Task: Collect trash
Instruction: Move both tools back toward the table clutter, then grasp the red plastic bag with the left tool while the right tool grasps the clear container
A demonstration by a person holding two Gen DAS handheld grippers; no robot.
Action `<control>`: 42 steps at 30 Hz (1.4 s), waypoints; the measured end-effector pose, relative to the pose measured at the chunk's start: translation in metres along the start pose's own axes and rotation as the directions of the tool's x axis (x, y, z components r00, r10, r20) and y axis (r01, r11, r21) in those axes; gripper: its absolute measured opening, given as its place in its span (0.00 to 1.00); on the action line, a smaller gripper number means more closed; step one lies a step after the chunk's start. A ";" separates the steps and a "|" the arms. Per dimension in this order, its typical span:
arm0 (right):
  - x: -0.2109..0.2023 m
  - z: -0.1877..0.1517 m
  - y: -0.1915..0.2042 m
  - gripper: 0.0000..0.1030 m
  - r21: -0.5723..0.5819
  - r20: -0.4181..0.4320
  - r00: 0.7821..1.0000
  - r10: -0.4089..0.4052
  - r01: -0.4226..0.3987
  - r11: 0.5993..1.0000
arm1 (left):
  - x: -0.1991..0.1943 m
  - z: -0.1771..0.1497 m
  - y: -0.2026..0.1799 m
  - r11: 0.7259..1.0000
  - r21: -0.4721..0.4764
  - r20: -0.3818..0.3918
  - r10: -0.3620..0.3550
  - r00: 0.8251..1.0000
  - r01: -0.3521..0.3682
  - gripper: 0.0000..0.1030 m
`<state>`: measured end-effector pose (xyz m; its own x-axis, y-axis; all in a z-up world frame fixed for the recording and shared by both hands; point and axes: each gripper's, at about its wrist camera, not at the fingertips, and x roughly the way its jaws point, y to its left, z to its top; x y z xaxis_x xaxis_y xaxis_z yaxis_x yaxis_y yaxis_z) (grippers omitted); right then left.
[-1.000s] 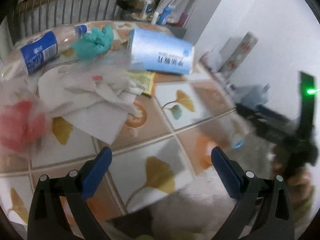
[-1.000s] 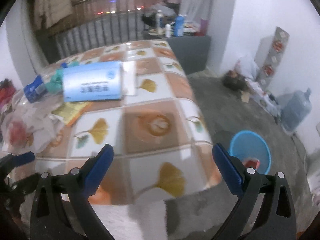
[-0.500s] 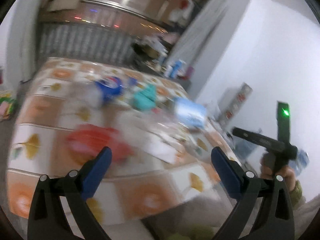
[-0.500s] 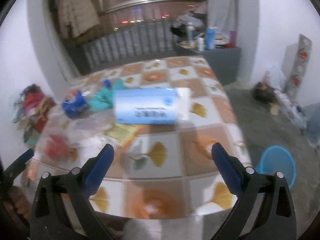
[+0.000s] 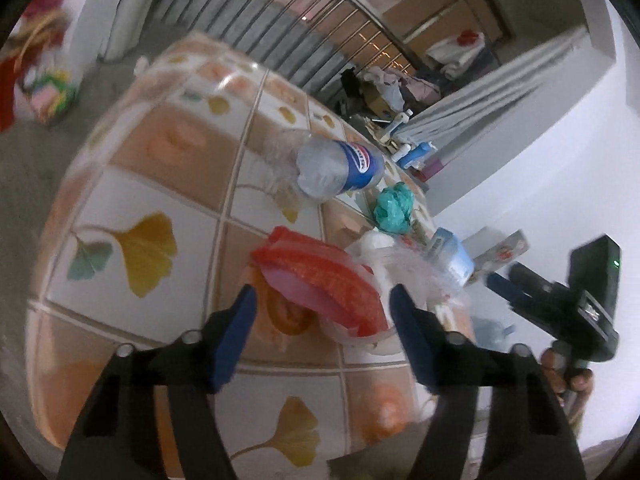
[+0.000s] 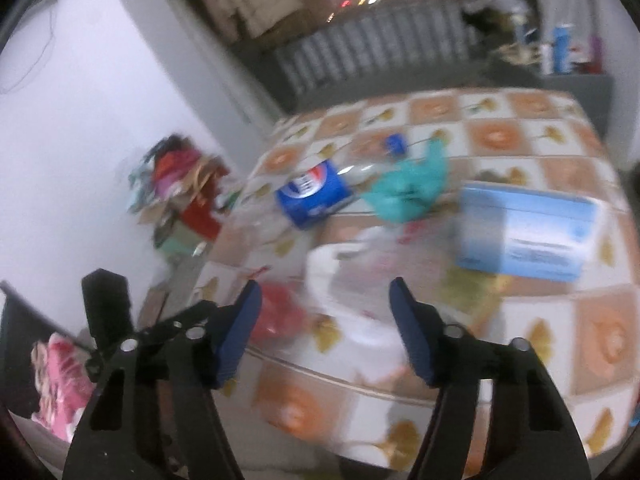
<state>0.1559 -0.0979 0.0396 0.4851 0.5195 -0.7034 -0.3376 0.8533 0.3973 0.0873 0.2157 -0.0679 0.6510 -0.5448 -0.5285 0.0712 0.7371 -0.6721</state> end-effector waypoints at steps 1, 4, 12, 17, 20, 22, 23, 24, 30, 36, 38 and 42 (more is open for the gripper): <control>0.012 0.007 0.008 0.53 -0.011 -0.030 1.000 0.008 -0.009 1.000 | 0.000 -0.001 0.002 1.000 -0.010 -0.004 -0.007 1.000 0.007 0.54; 0.047 0.024 0.033 0.47 -0.054 -0.109 0.994 0.013 -0.019 0.998 | -0.003 -0.003 0.005 0.999 -0.030 -0.004 -0.028 1.000 0.028 0.46; 0.087 0.014 0.057 0.27 -0.145 -0.217 0.975 -0.045 0.014 0.989 | -0.014 -0.007 0.004 0.995 -0.022 0.011 -0.100 0.995 0.101 0.39; 0.063 0.001 0.043 0.21 -0.110 -0.191 0.981 -0.046 0.026 0.994 | -0.008 -0.009 0.001 0.989 -0.018 -0.017 -0.147 0.989 0.147 0.38; 0.055 -0.006 0.035 0.20 -0.081 -0.181 0.983 -0.042 0.028 0.996 | -0.002 -0.011 -0.004 0.985 -0.019 -0.038 -0.172 0.984 0.171 0.38; 0.050 -0.012 0.031 0.20 -0.061 -0.174 0.984 -0.034 0.024 0.998 | 0.002 -0.011 -0.008 0.983 -0.017 -0.048 -0.182 0.982 0.181 0.39; 0.048 -0.014 0.029 0.20 -0.054 -0.171 0.985 -0.030 0.021 0.998 | 0.004 -0.010 -0.009 0.982 -0.017 -0.055 -0.187 0.981 0.187 0.39; 0.047 -0.016 0.027 0.19 -0.046 -0.167 0.986 -0.027 0.020 0.999 | 0.006 -0.010 -0.010 0.982 -0.021 -0.062 -0.189 0.980 0.188 0.39; 0.039 -0.033 0.017 0.14 -0.001 -0.152 0.988 -0.008 0.008 1.000 | 0.016 -0.012 -0.007 0.968 -0.081 -0.097 -0.244 0.965 0.237 0.39; 0.041 -0.045 0.005 0.05 0.043 -0.164 0.986 -0.006 0.013 0.999 | 0.015 -0.016 -0.007 0.965 -0.101 -0.104 -0.252 0.962 0.241 0.39; 0.041 -0.048 0.002 0.04 0.060 -0.165 0.986 0.001 0.009 0.998 | 0.012 -0.016 -0.006 0.968 -0.093 -0.098 -0.242 0.965 0.233 0.39; 0.036 -0.049 0.000 0.04 0.065 -0.153 0.988 0.002 0.008 0.998 | 0.005 -0.014 -0.006 0.978 -0.062 -0.076 -0.205 0.976 0.200 0.39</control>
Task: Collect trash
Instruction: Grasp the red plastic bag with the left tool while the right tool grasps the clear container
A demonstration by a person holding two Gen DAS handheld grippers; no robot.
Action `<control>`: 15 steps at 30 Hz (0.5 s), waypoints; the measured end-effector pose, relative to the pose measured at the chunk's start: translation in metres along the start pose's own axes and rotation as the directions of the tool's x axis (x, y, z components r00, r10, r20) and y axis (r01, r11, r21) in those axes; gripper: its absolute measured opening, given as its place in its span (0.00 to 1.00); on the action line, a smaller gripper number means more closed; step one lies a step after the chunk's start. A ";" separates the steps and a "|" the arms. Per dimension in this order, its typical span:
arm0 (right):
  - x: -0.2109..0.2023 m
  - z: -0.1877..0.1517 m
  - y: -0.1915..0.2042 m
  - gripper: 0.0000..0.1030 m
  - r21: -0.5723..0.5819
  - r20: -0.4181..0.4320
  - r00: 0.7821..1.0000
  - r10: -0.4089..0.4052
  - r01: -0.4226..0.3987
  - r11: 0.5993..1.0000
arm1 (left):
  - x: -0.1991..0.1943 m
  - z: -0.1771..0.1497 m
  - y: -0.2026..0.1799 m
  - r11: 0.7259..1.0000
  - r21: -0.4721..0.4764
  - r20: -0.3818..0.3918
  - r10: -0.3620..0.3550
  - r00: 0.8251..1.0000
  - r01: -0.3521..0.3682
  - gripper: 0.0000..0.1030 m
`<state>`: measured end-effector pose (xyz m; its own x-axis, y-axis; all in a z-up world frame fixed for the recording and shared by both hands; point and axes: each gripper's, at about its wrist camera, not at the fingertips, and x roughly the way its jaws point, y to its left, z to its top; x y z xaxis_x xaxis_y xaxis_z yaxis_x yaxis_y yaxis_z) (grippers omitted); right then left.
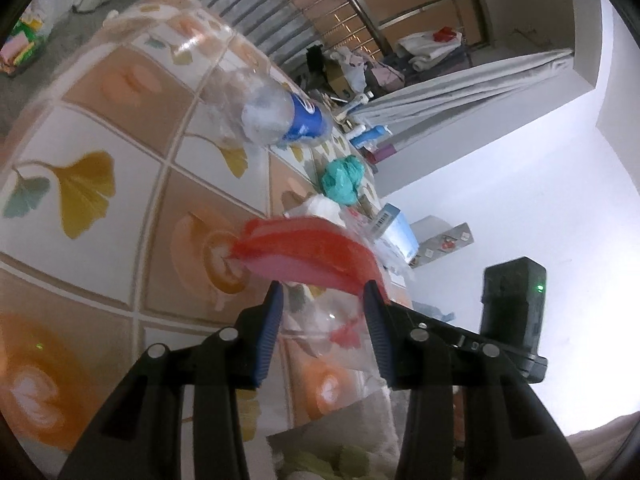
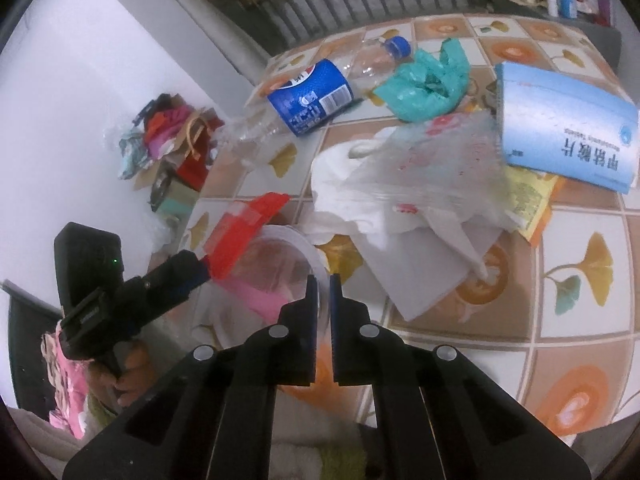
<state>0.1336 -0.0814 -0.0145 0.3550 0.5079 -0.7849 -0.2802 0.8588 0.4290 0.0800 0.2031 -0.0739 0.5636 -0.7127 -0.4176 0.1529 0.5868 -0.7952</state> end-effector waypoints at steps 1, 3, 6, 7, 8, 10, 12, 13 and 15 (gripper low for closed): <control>-0.002 -0.001 0.000 0.04 -0.002 0.004 1.000 -0.008 0.008 1.000 | -0.002 0.000 0.000 1.000 0.004 0.006 0.011 1.000 -0.011 0.39; -0.007 -0.004 -0.002 0.04 -0.004 0.009 1.000 -0.025 0.025 1.000 | -0.003 0.001 0.001 0.999 0.008 0.019 0.036 0.999 -0.037 0.39; -0.013 -0.009 -0.009 0.04 0.008 0.012 0.999 -0.042 0.042 0.999 | -0.004 0.002 -0.001 0.997 0.033 0.021 0.062 0.998 -0.063 0.39; -0.015 -0.011 -0.012 0.04 0.016 0.013 0.999 -0.046 0.045 0.999 | -0.003 0.002 -0.001 0.997 0.033 0.016 0.063 0.998 -0.064 0.39; -0.017 -0.013 -0.016 0.04 0.023 0.015 0.999 -0.047 0.047 0.999 | -0.001 0.002 -0.001 0.997 0.032 0.010 0.064 0.998 -0.064 0.39; -0.020 -0.015 -0.021 0.04 0.038 0.014 0.999 -0.051 0.050 0.998 | 0.001 0.001 -0.004 0.996 0.048 0.005 0.070 0.998 -0.070 0.39; -0.024 -0.018 -0.027 0.04 0.053 0.018 0.998 -0.059 0.058 0.997 | 0.004 0.000 -0.011 0.990 0.099 0.001 0.100 0.995 -0.100 0.39; -0.027 -0.019 -0.029 0.04 0.058 0.020 0.998 -0.063 0.061 0.996 | 0.007 -0.002 -0.016 0.980 0.147 0.001 0.138 0.990 -0.136 0.42; -0.030 -0.021 -0.034 0.04 0.069 0.021 0.997 -0.072 0.070 0.995 | 0.013 -0.008 -0.027 0.939 0.256 0.014 0.234 0.972 -0.230 0.46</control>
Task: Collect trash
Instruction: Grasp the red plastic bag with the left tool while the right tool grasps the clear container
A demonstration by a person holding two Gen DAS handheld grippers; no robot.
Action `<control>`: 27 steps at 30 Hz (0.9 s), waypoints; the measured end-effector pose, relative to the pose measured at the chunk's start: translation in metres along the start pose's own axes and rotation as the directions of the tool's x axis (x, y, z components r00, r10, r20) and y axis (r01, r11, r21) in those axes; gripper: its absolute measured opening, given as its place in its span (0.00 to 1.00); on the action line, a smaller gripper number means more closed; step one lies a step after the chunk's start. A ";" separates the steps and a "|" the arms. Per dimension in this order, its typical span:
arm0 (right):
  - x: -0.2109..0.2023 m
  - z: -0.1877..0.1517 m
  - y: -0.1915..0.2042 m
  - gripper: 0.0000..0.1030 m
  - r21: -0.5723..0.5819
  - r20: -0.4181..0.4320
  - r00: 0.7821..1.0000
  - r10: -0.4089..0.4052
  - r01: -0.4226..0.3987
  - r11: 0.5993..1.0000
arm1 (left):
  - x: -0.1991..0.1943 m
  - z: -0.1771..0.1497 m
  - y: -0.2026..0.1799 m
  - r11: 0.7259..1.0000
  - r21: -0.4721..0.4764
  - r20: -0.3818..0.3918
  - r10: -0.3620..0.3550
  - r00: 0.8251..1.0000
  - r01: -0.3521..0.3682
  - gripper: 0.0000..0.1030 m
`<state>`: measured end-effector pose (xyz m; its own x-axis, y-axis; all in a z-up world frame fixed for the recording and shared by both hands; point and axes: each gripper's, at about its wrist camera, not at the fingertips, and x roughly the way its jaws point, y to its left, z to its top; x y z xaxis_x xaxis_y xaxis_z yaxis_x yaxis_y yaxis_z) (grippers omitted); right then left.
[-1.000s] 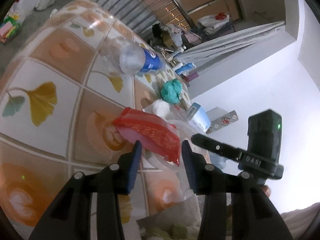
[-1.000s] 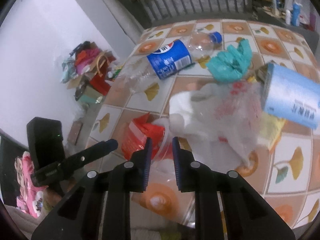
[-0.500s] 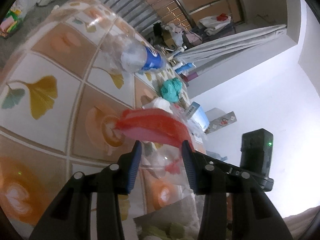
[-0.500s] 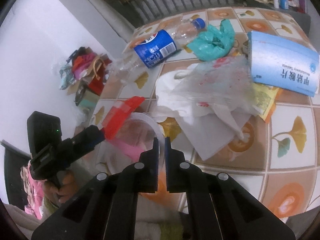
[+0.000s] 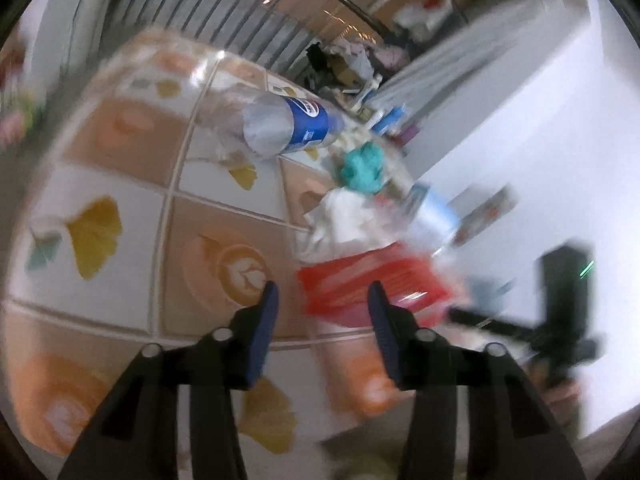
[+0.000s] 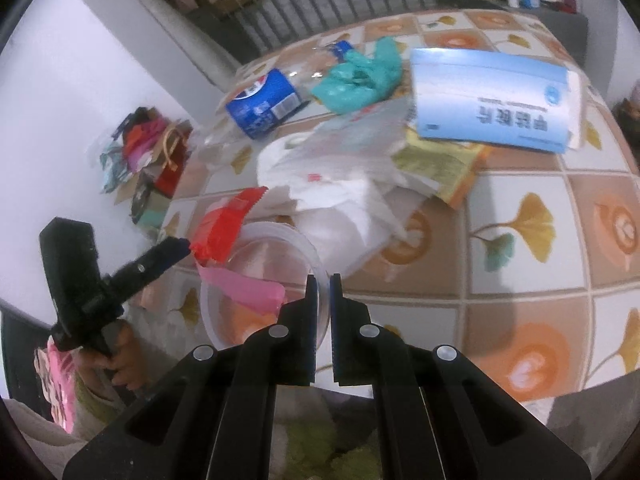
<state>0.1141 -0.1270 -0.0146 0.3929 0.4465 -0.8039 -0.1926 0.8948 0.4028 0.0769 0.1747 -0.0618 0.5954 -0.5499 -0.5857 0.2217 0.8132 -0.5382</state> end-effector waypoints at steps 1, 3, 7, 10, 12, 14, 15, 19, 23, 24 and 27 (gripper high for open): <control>-0.002 -0.001 -0.004 0.04 0.009 0.000 1.000 -0.006 0.006 1.000 | 0.002 -0.002 -0.008 0.996 0.070 -0.004 0.056 0.998 -0.055 0.46; -0.003 -0.003 -0.009 0.04 0.021 -0.001 1.000 -0.012 0.012 1.000 | 0.006 -0.009 -0.024 0.974 0.196 -0.003 0.119 0.993 -0.116 0.47; -0.005 -0.005 -0.018 0.04 0.049 0.000 1.000 -0.009 0.009 0.999 | 0.012 -0.020 -0.049 0.928 0.354 -0.013 0.128 0.992 -0.115 0.54; -0.007 -0.006 -0.020 0.04 0.053 0.005 1.000 -0.004 0.004 0.999 | 0.024 -0.029 -0.067 0.860 0.487 -0.020 0.185 0.982 -0.152 0.54; -0.008 -0.006 -0.019 0.04 0.047 0.006 1.000 -0.002 0.002 0.999 | 0.033 -0.033 -0.075 0.804 0.563 0.002 0.229 0.973 -0.191 0.54; -0.009 -0.006 -0.019 0.04 0.043 0.006 1.000 -0.001 0.001 0.999 | 0.040 -0.037 -0.078 0.778 0.597 0.006 0.237 0.971 -0.194 0.54; -0.009 -0.006 -0.019 0.04 0.042 0.006 1.000 -0.001 0.001 0.999 | 0.043 -0.035 -0.079 0.778 0.599 0.000 0.236 0.972 -0.189 0.54; -0.011 -0.007 -0.019 0.04 0.046 0.009 1.000 0.003 -0.003 0.999 | 0.054 -0.028 -0.068 0.811 0.559 -0.036 0.232 0.972 -0.173 0.29; -0.012 -0.008 -0.021 0.04 0.049 0.013 1.000 0.007 -0.007 0.999 | 0.052 -0.023 -0.066 0.847 0.508 -0.037 0.204 0.978 -0.157 0.09; -0.012 -0.008 -0.022 0.04 0.051 0.014 1.000 0.009 -0.010 0.999 | 0.049 -0.022 -0.065 0.855 0.496 -0.033 0.194 0.980 -0.152 0.08; -0.015 -0.010 -0.024 0.04 0.055 0.023 1.000 0.014 -0.016 0.998 | 0.043 -0.020 -0.065 0.869 0.473 -0.028 0.180 0.983 -0.146 0.06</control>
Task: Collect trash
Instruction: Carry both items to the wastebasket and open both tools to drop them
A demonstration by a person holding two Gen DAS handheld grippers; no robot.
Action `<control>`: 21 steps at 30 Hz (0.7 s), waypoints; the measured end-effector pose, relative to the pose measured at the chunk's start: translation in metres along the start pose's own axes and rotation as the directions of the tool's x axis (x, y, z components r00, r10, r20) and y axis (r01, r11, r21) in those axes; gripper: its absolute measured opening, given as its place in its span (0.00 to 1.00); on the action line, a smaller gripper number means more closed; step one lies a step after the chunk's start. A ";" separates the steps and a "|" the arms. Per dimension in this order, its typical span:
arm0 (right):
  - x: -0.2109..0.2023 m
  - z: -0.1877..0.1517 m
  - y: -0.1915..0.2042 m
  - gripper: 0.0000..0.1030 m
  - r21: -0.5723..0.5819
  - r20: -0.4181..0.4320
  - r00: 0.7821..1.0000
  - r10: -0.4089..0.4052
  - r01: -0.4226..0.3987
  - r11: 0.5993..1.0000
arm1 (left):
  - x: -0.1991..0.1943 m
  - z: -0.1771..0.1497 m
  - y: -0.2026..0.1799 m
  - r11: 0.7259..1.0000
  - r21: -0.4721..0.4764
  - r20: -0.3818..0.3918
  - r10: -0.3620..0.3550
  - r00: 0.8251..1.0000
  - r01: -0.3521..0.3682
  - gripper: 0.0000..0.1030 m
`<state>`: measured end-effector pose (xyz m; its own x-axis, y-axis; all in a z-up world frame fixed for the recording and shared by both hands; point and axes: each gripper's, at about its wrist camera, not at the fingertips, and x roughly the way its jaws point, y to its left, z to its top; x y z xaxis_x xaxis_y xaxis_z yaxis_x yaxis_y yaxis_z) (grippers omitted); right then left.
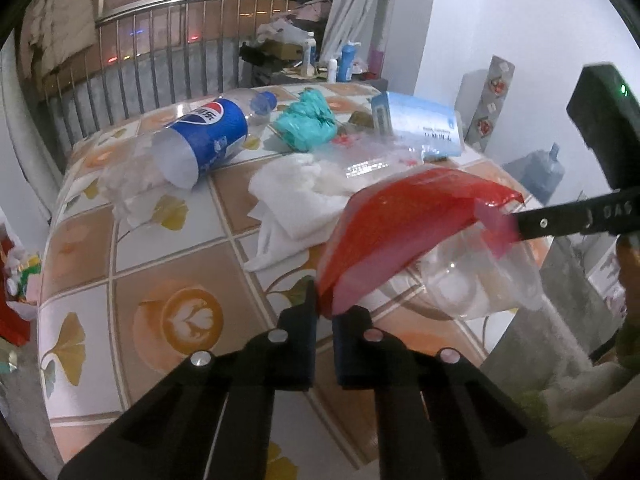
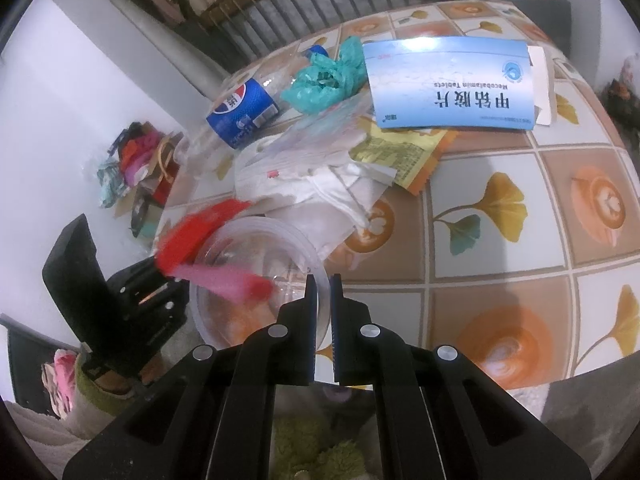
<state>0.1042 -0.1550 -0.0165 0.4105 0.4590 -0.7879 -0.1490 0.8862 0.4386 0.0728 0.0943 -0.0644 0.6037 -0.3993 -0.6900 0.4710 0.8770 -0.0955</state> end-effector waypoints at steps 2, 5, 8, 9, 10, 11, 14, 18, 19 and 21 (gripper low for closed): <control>-0.004 -0.002 -0.002 0.04 0.003 0.007 1.000 0.004 -0.004 1.000 | -0.006 0.001 0.002 1.000 -0.020 0.007 0.017 1.000 -0.017 0.05; -0.010 -0.004 -0.005 0.04 0.005 0.023 1.000 0.009 -0.009 1.000 | -0.019 0.005 0.003 0.998 -0.044 0.031 0.035 0.999 -0.034 0.05; -0.018 -0.007 -0.010 0.04 0.013 0.049 0.999 0.016 -0.017 1.000 | -0.036 0.010 0.001 0.998 -0.061 0.068 0.035 0.997 -0.031 0.05; -0.020 -0.009 -0.012 0.04 0.016 0.057 0.998 0.019 -0.020 1.000 | -0.043 0.013 -0.001 0.997 -0.064 0.080 0.036 0.996 -0.031 0.05; -0.023 -0.009 -0.015 0.04 0.022 0.066 0.998 0.024 -0.026 0.999 | -0.046 0.015 -0.001 0.997 -0.065 0.086 0.036 0.996 -0.030 0.05; -0.026 -0.011 -0.018 0.04 0.027 0.076 0.997 0.029 -0.031 0.999 | -0.049 0.018 -0.003 0.997 -0.066 0.093 0.034 0.995 -0.028 0.05; -0.035 -0.015 -0.028 0.04 0.045 0.106 0.993 0.045 -0.050 0.998 | -0.060 0.030 -0.008 0.997 -0.076 0.111 0.008 0.994 0.000 0.05; -0.050 -0.021 -0.046 0.04 0.076 0.156 0.986 0.060 -0.072 0.994 | -0.064 0.045 -0.018 0.994 -0.091 0.119 -0.056 0.991 0.067 0.05; -0.058 -0.023 -0.054 0.04 0.093 0.178 0.982 0.060 -0.078 0.993 | -0.063 0.052 -0.025 0.992 -0.086 0.120 -0.082 0.989 0.092 0.05; -0.069 -0.025 -0.068 0.04 0.116 0.208 0.976 0.058 -0.083 0.990 | -0.059 0.066 -0.040 0.990 -0.064 0.121 -0.118 0.986 0.126 0.05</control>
<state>0.0631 -0.2450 -0.0029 0.5795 0.4863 -0.6540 -0.0773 0.8316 0.5499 0.0606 0.0649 0.0278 0.6173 -0.5296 -0.5818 0.5018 0.8346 -0.2274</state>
